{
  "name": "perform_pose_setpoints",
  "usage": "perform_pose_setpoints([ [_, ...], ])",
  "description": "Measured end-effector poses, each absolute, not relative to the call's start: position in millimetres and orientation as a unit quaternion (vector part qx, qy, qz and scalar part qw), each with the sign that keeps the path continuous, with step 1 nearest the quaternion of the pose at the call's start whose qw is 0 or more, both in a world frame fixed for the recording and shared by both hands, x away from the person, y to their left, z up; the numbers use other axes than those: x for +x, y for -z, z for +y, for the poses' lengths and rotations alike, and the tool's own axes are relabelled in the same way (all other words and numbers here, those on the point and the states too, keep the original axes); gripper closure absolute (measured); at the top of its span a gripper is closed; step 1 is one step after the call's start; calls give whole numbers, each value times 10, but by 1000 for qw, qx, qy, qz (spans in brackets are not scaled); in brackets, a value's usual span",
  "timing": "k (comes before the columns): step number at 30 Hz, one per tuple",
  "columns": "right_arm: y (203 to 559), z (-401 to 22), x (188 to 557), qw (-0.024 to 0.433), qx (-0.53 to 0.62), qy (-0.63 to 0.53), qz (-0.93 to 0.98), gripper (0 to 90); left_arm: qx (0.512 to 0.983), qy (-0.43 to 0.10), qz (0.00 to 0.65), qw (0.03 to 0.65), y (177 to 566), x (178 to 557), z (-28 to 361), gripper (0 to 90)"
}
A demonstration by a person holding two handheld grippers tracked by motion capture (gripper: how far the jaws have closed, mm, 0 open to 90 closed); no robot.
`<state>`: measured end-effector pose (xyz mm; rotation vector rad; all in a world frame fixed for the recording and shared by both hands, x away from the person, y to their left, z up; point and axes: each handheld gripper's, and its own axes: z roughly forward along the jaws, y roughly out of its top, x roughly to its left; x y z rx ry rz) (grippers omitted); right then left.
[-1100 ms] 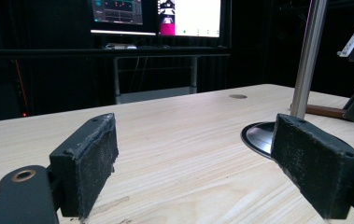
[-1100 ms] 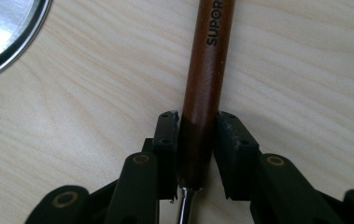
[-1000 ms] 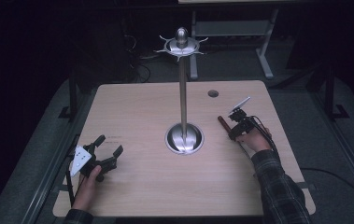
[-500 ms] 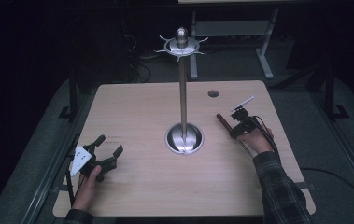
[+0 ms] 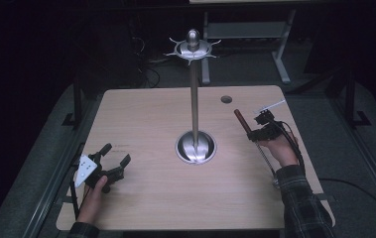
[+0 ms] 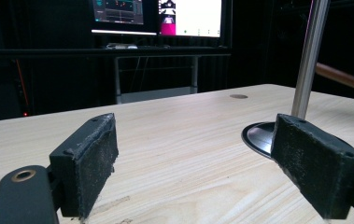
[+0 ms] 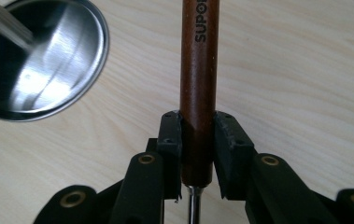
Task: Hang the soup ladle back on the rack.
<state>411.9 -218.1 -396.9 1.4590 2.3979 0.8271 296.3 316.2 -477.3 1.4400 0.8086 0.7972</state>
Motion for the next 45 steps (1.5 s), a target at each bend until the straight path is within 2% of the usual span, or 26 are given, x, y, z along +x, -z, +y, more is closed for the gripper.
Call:
perform_pose_setpoints([
  [14,3683,-2315,3814,150,457,-367,797,733,622,-346,351,608,4773,2963,3163,144],
  [25,3605,-2433,3670,149,442,-418,780,734,623,-346,351,608,4772,2961,3160,143],
  [45,3424,-2404,3513,137,393,-512,751,734,623,-345,350,608,4772,2963,3162,143],
])
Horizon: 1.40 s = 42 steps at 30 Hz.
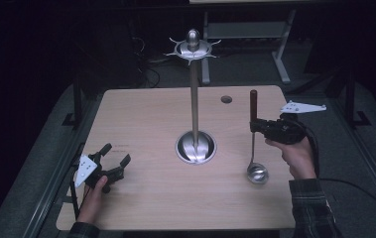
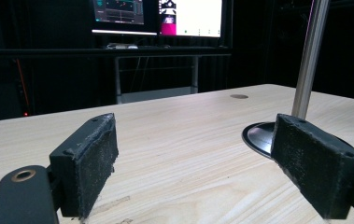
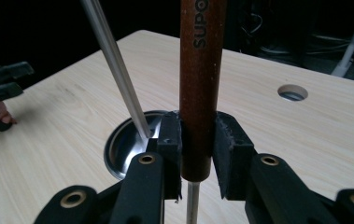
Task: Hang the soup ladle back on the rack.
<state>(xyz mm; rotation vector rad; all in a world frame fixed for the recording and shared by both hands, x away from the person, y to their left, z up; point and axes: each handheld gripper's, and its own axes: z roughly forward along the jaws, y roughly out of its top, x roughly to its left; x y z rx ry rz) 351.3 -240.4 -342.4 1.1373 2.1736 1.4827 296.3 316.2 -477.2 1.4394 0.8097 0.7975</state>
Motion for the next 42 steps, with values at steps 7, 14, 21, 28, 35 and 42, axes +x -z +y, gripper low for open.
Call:
perform_pose_setpoints([
  [7,3322,-2361,3471,138,375,-530,748,734,624,-346,349,608,4771,2967,3164,143],
  [14,3186,-2298,3452,141,356,-543,748,733,621,-346,350,609,4772,2967,3161,143],
  [21,3020,-2211,3472,136,339,-550,751,733,623,-347,350,608,4771,2966,3164,143],
  [28,2846,-2131,3479,136,324,-560,751,733,619,-346,351,611,4773,2966,3160,143],
  [35,2730,-2055,3511,138,312,-566,751,733,619,-346,352,611,4773,2965,3161,143],
  [42,2558,-1929,3541,139,291,-567,758,733,620,-346,351,610,4771,2965,3162,143],
])
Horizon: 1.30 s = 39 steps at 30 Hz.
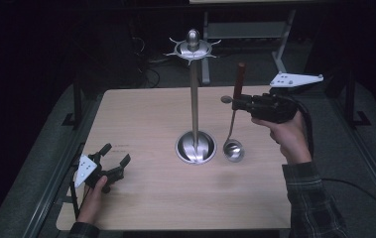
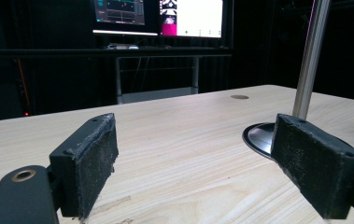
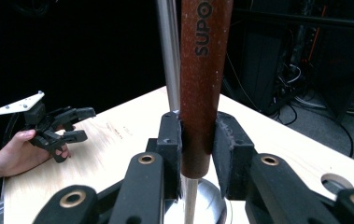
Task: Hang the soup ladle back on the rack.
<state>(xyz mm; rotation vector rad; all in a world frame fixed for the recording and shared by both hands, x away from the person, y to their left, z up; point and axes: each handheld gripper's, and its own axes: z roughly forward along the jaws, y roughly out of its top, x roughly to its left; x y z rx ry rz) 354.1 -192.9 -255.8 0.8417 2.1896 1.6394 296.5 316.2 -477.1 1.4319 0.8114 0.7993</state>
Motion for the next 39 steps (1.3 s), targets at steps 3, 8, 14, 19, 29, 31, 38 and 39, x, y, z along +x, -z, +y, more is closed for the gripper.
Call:
perform_pose_setpoints([
  [3,2520,-1895,3547,140,289,-567,759,733,621,-346,351,610,4771,2965,3162,143],
  [8,2434,-1819,3568,139,279,-571,760,733,622,-347,350,609,4771,2963,3161,143],
  [14,2334,-1737,3590,139,268,-577,759,733,622,-347,350,609,4771,2962,3162,143],
  [19,2282,-1673,3611,141,260,-580,759,733,622,-347,349,610,4771,2963,3160,143],
  [29,2260,-1577,3651,138,253,-579,763,733,622,-346,348,610,4771,2962,3161,143],
  [31,2262,-1571,3655,137,252,-578,764,733,622,-346,348,610,4771,2962,3161,143],
  [38,2275,-1526,3709,137,253,-574,767,733,623,-345,348,609,4771,2960,3159,143],
  [39,2276,-1516,3719,137,252,-573,768,732,623,-345,348,610,4771,2960,3160,143],
])
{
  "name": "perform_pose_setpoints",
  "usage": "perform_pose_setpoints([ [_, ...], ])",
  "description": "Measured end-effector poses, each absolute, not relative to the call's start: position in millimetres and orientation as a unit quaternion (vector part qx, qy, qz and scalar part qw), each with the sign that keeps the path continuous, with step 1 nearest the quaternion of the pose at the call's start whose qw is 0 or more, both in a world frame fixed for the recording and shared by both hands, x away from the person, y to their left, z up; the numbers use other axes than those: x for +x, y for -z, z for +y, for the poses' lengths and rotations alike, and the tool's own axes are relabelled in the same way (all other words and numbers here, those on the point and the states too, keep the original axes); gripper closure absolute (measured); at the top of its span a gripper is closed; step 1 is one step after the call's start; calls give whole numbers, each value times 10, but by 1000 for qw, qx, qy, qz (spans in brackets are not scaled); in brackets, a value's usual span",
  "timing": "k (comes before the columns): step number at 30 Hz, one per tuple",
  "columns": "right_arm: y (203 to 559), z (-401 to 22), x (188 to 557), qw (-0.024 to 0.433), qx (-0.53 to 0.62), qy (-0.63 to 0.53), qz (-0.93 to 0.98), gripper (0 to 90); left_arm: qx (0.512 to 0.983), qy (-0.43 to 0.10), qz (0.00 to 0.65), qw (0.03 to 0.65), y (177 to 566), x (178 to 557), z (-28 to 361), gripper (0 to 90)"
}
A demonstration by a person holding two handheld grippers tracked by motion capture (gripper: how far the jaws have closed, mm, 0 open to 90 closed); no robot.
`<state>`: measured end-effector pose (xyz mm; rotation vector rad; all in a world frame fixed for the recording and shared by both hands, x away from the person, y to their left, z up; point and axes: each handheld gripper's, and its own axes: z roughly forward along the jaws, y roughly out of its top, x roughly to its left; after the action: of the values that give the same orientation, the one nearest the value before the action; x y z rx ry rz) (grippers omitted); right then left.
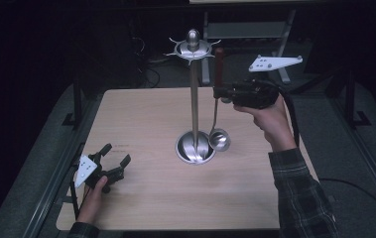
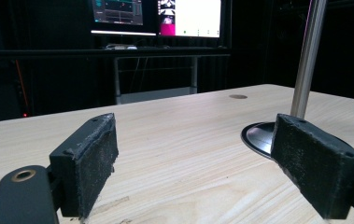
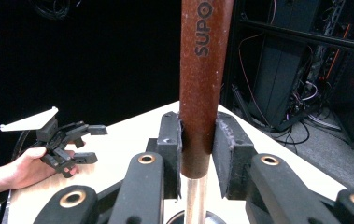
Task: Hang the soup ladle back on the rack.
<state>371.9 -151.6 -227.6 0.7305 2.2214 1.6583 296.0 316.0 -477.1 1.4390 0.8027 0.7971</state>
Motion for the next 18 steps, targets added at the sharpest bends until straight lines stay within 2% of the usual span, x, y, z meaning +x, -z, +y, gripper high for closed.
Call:
perform_pose_setpoints([
  [18,2326,-1431,3808,126,251,-573,770,715,622,-345,350,610,4771,2962,3160,143],
])
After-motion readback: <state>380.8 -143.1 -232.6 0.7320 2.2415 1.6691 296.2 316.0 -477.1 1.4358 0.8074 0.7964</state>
